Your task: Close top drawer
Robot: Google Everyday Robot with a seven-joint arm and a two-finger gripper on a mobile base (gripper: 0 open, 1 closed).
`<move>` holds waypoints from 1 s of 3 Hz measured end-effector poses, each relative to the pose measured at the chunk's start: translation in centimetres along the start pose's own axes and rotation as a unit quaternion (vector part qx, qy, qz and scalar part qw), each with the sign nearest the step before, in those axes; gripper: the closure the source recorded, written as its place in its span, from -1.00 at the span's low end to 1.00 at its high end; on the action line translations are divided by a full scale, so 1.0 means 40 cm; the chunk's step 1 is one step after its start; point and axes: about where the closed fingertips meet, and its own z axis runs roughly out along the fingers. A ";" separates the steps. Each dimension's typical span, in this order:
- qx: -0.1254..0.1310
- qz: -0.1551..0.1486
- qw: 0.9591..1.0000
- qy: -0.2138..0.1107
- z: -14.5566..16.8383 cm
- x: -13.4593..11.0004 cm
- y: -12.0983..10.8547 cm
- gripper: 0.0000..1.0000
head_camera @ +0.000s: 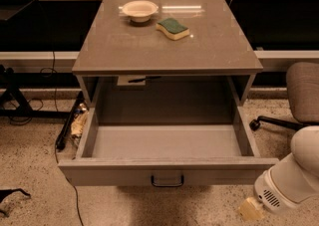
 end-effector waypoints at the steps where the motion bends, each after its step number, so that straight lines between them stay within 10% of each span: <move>1: -0.009 -0.010 1.000 -0.018 0.027 -0.038 -0.017 1.00; 3: 0.004 -0.031 0.991 -0.133 0.050 -0.205 -0.111 1.00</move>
Offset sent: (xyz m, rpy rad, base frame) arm 0.1108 0.0209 -0.0362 0.1694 -0.2494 -0.0190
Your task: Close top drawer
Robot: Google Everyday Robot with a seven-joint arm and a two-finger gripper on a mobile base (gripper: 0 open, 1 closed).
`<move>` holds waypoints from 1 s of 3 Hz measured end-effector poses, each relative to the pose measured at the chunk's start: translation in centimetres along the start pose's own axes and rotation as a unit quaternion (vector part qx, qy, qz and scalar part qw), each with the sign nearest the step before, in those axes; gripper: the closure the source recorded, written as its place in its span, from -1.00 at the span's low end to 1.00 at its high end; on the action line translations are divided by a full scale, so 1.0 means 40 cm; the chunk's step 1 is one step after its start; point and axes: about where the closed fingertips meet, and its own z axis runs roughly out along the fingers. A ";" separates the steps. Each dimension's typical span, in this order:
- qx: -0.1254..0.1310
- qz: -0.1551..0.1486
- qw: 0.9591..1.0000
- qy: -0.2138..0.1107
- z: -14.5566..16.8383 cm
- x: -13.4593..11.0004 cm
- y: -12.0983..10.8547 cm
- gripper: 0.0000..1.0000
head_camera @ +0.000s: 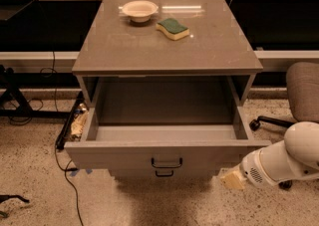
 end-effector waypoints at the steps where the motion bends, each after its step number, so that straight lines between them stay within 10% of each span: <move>1: 0.001 0.000 1.000 -0.003 0.004 -0.003 -0.001 1.00; 3: 0.055 -0.057 0.994 -0.072 -0.034 -0.145 -0.101 1.00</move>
Offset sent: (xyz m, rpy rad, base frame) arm 0.0780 -0.0157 0.0299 -0.0335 -0.2820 -0.0197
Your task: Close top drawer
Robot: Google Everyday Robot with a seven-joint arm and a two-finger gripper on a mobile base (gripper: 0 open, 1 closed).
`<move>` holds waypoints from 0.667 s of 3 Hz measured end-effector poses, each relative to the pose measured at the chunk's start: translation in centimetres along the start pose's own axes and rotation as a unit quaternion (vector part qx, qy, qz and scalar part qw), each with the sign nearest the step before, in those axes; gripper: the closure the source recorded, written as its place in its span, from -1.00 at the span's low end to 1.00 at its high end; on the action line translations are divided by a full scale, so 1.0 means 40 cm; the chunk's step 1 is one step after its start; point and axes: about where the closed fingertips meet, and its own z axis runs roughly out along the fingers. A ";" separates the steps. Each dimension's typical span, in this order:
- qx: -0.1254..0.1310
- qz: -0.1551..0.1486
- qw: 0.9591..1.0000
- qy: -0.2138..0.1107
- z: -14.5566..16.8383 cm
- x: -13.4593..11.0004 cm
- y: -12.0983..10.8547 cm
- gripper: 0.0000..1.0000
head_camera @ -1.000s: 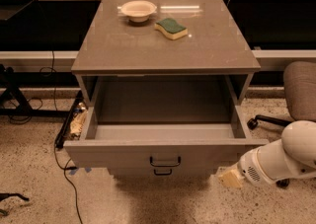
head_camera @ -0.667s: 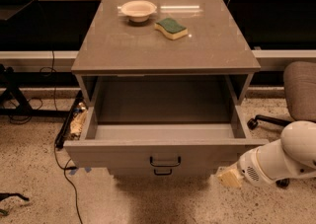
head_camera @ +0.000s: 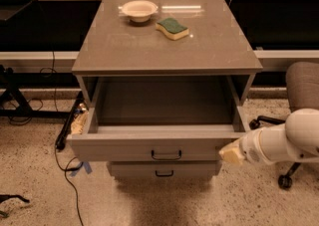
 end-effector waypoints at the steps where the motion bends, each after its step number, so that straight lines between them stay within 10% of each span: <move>1: 0.004 -0.023 0.999 -0.037 0.041 -0.107 -0.071 1.00; 2: 0.004 -0.031 0.998 -0.053 0.061 -0.151 -0.095 1.00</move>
Offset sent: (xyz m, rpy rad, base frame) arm 0.1643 0.0352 0.0190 0.1049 -0.2421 0.0628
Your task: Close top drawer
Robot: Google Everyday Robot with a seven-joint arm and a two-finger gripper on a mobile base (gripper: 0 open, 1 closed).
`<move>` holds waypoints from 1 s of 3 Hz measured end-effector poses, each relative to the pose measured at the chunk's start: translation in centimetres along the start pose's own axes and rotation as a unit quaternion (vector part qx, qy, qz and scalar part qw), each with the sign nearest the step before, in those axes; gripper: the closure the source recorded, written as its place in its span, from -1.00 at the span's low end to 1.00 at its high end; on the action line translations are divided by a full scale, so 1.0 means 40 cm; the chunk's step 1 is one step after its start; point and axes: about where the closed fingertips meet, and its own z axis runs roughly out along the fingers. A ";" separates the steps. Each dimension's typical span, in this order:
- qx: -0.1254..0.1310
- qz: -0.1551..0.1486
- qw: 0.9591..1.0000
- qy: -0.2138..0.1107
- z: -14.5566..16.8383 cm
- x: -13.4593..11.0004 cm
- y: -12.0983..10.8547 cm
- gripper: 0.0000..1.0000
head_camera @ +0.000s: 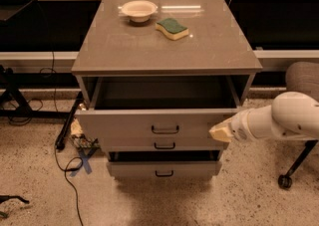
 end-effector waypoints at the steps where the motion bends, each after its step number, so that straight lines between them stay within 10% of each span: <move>1: -0.002 -0.019 1.000 -0.024 0.053 -0.093 -0.041 1.00; 3: -0.004 -0.032 0.999 -0.041 0.099 -0.168 -0.071 1.00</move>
Offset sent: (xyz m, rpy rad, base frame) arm 0.1352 0.0602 0.0204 0.0669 -0.1511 0.0675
